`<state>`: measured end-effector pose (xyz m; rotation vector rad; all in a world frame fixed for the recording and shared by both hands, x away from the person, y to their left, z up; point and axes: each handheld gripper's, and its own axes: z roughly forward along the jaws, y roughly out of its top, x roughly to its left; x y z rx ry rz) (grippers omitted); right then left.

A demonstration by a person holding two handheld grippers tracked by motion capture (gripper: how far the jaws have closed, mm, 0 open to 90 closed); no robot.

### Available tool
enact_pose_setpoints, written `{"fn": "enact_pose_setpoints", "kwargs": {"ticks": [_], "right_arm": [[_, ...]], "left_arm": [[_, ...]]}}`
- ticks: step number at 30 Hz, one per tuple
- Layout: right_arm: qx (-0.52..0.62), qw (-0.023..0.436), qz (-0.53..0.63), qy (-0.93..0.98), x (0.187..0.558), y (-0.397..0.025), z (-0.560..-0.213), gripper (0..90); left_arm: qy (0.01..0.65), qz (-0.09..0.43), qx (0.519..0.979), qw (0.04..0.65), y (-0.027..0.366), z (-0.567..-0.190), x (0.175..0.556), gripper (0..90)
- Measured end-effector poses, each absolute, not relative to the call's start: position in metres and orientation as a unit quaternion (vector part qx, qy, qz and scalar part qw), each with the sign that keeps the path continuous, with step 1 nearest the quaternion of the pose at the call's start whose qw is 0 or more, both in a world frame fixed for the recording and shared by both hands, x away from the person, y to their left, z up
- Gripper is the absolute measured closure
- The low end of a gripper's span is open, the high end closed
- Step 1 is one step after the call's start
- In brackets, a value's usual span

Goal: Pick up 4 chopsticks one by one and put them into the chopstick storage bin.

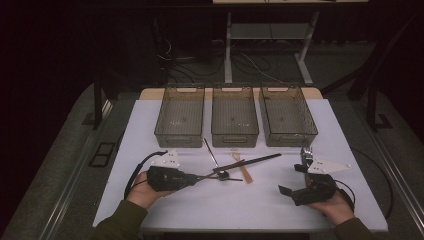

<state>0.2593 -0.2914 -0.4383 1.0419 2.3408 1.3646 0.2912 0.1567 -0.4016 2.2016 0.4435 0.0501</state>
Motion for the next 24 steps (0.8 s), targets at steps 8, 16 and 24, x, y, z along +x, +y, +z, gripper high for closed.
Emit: {"fn": "enact_pose_setpoints", "kwargs": {"ticks": [8,16,24], "right_arm": [[0.354,0.119,0.465,0.803,0.258,-0.291,-0.438,0.3],[0.356,0.119,0.465,0.802,0.258,-0.291,-0.438,0.4],[0.358,0.119,0.465,0.801,0.258,-0.291,-0.438,0.4]], "left_arm": [[0.223,0.057,0.871,0.434,0.158,-0.391,0.303,85.3],[0.255,0.079,0.861,0.432,0.159,-0.385,0.314,85.4],[0.274,0.103,0.855,0.428,0.161,-0.377,0.326,85.4]]}}
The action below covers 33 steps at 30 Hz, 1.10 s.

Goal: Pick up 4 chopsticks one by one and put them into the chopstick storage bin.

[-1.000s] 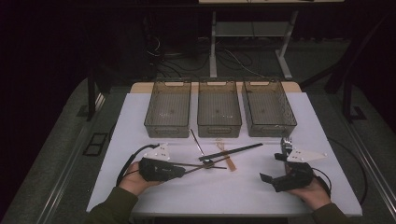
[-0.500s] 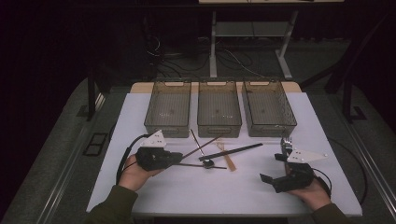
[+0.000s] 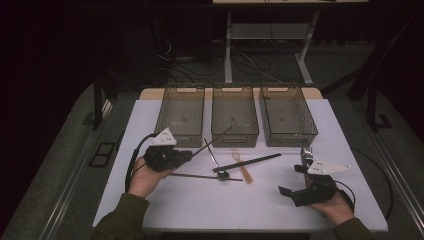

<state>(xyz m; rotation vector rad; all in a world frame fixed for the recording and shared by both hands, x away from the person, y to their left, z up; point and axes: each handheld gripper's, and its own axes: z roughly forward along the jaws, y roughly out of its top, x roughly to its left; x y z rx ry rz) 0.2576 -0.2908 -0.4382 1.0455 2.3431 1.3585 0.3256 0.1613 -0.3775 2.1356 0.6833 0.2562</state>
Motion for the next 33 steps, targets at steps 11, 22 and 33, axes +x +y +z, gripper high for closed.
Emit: {"fn": "enact_pose_setpoints", "kwargs": {"ticks": [11,22,33], "right_arm": [[0.361,0.120,0.468,0.798,0.257,-0.292,-0.438,0.4],[0.357,0.123,0.472,0.797,0.253,-0.293,-0.436,0.4],[0.355,0.121,0.474,0.797,0.253,-0.293,-0.435,0.4]], "left_arm": [[0.305,0.122,0.843,0.425,0.165,-0.368,0.351,85.6],[0.341,0.133,0.836,0.410,0.164,-0.352,0.390,85.6],[0.394,0.159,0.825,0.373,0.170,-0.339,0.435,85.6]]}}
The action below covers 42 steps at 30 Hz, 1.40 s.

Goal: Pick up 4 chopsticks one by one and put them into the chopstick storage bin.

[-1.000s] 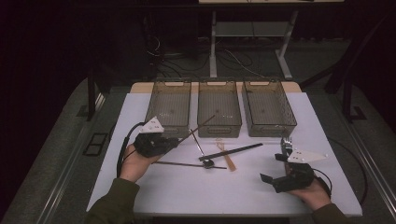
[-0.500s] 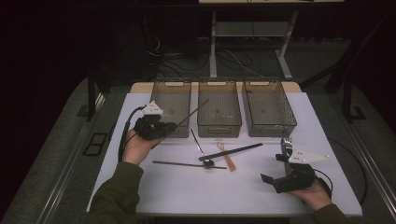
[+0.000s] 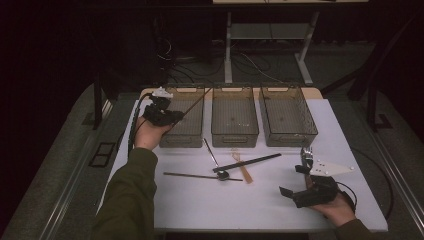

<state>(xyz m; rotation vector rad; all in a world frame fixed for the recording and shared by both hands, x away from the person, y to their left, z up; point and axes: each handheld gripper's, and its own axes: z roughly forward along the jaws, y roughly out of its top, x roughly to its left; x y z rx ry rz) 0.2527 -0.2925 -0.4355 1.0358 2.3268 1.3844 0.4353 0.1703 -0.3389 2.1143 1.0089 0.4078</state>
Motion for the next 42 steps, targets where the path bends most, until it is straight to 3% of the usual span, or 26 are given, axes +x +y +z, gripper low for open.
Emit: {"fn": "enact_pose_setpoints", "kwargs": {"ticks": [12,33,36,42], "right_arm": [[0.354,0.117,0.478,0.795,0.252,-0.292,-0.435,0.4],[0.354,0.114,0.479,0.795,0.252,-0.292,-0.435,0.4],[0.354,0.114,0.480,0.795,0.252,-0.292,-0.435,0.4],[0.354,0.113,0.480,0.795,0.252,-0.291,-0.436,0.4]], "left_arm": [[0.429,0.183,0.824,0.322,0.169,-0.340,0.471,85.6],[0.446,0.170,0.835,0.274,0.163,-0.380,0.485,85.3],[0.455,0.149,0.836,0.268,0.166,-0.387,0.487,84.8],[0.454,0.163,0.826,0.291,0.168,-0.385,0.484,64.7]]}}
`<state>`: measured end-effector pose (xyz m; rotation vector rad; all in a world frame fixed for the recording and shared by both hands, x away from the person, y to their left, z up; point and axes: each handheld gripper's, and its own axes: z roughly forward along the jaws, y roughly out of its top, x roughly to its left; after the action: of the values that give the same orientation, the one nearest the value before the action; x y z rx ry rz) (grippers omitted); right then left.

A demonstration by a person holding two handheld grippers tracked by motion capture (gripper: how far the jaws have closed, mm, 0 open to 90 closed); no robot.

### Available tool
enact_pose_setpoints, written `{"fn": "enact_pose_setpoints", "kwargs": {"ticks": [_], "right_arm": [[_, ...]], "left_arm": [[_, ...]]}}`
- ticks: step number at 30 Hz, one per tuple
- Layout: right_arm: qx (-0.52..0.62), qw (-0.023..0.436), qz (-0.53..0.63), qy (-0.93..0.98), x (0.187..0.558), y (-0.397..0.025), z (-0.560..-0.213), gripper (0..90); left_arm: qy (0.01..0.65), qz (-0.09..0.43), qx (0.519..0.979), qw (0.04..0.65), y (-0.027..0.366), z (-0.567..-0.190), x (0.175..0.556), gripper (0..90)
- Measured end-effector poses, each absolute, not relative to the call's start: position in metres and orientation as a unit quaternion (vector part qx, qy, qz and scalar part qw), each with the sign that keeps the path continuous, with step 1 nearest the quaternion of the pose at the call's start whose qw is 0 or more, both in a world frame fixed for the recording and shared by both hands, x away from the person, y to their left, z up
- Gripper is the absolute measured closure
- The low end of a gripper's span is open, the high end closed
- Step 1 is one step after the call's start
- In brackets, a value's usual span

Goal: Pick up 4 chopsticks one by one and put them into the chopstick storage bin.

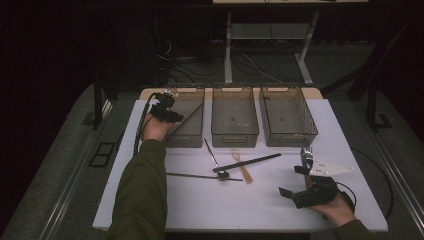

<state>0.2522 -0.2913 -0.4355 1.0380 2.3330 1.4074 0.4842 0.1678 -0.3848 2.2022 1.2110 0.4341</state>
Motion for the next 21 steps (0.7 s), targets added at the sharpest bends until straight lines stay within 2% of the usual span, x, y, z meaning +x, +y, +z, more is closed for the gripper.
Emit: {"fn": "enact_pose_setpoints", "kwargs": {"ticks": [5,11,21], "right_arm": [[0.354,0.114,0.479,0.795,0.252,-0.292,-0.435,0.3],[0.354,0.116,0.477,0.796,0.252,-0.292,-0.435,0.3],[0.355,0.117,0.476,0.796,0.251,-0.292,-0.436,0.4]], "left_arm": [[0.438,0.162,0.825,0.320,0.168,-0.374,0.479,55.1],[0.399,0.131,0.837,0.352,0.169,-0.361,0.465,45.0],[0.347,0.129,0.838,0.402,0.169,-0.344,0.423,40.6]]}}
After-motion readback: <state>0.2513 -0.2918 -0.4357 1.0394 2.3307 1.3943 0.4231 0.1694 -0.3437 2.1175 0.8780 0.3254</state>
